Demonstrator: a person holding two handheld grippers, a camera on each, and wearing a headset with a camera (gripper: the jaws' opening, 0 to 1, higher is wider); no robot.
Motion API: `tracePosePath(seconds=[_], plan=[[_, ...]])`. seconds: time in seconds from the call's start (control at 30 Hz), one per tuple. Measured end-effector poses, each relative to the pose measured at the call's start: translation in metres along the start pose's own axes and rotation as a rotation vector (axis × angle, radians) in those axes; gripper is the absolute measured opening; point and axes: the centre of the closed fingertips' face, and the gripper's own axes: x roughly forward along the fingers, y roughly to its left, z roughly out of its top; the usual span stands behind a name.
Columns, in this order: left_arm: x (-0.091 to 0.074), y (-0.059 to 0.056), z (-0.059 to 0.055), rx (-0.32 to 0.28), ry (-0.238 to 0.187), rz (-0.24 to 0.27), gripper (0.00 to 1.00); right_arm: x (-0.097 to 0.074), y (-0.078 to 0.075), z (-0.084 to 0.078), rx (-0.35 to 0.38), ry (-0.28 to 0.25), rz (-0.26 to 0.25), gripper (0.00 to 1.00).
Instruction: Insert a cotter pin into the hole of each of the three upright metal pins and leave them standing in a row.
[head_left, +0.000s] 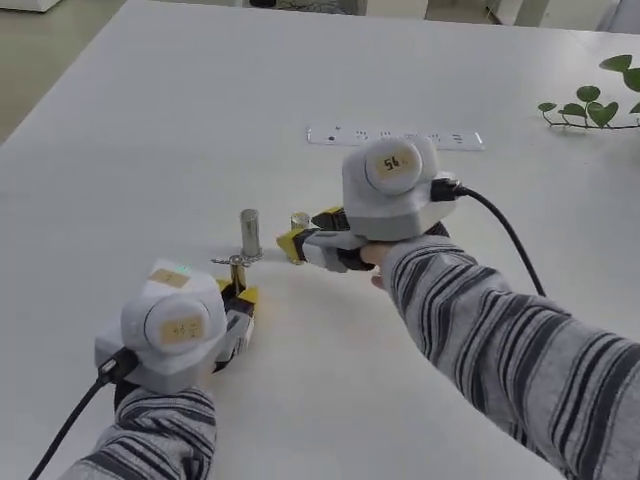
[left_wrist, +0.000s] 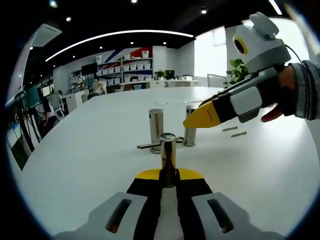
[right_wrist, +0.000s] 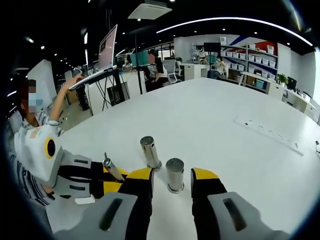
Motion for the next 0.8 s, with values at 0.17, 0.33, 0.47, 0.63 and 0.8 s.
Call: tracePosePath(seconds=[0.17, 0.33, 0.47, 0.63, 0.8], plan=[[0.001, -0.003, 0.001, -0.007, -0.001, -0.010, 0.11, 0.009, 0.000, 0.001, 0.005, -0.006, -0.002, 0.21], [-0.001, -0.004, 0.001, -0.007, 0.003, -0.012, 0.19, 0.012, 0.003, -0.002, 0.019, -0.005, -0.007, 0.16], [-0.003, -0.004, 0.004, -0.011, -0.006, -0.023, 0.27, 0.013, -0.003, -0.002, 0.026, -0.006, -0.032, 0.11], [-0.008, -0.004, 0.007, -0.016, -0.012, -0.035, 0.36, 0.015, -0.003, -0.002, 0.031, -0.029, -0.033, 0.10], [-0.017, -0.002, 0.012, -0.041, -0.019, -0.046, 0.49, 0.014, -0.005, 0.000, 0.049, -0.053, -0.063, 0.09]])
